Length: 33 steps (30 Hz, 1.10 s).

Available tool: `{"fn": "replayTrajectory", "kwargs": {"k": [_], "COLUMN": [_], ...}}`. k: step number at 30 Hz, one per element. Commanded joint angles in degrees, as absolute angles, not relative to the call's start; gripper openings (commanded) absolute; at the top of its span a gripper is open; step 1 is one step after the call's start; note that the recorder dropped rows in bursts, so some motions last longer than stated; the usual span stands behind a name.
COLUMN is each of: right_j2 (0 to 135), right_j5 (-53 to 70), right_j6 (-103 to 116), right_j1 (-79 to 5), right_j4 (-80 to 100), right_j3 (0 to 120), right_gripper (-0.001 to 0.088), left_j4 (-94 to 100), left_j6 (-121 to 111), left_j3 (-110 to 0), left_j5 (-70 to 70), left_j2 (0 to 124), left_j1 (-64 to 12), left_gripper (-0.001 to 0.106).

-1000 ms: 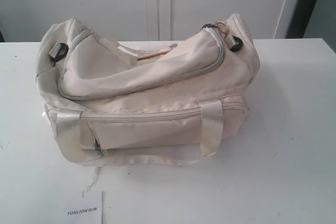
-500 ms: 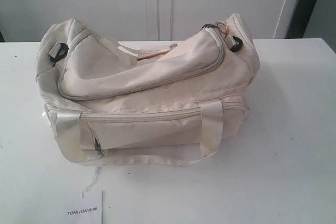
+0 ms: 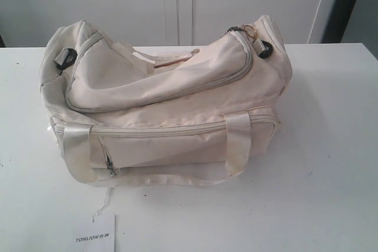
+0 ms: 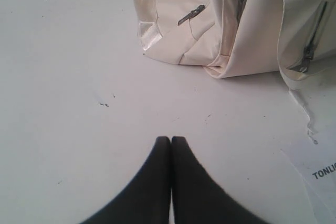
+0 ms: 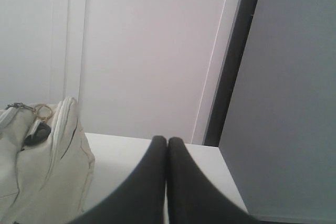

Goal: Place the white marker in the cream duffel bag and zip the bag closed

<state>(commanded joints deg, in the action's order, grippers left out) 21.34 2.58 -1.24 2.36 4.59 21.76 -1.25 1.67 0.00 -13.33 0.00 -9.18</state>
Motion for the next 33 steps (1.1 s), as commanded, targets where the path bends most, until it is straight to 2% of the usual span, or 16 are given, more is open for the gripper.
{"fn": "replayTrajectory", "kwargs": {"k": [33], "right_j2": [21.19], "right_j5": [3.11], "right_j6": [-1.24], "right_j1": [2.36], "right_j4": [2.05], "right_j3": [21.76], "right_gripper": [0.0000], "left_j4": [-1.25], "left_j6": [1.67], "left_j3": [0.00], "left_j5": [-13.33], "left_j2": [0.00], "left_j1": [-9.18], "left_gripper": [0.000]}}
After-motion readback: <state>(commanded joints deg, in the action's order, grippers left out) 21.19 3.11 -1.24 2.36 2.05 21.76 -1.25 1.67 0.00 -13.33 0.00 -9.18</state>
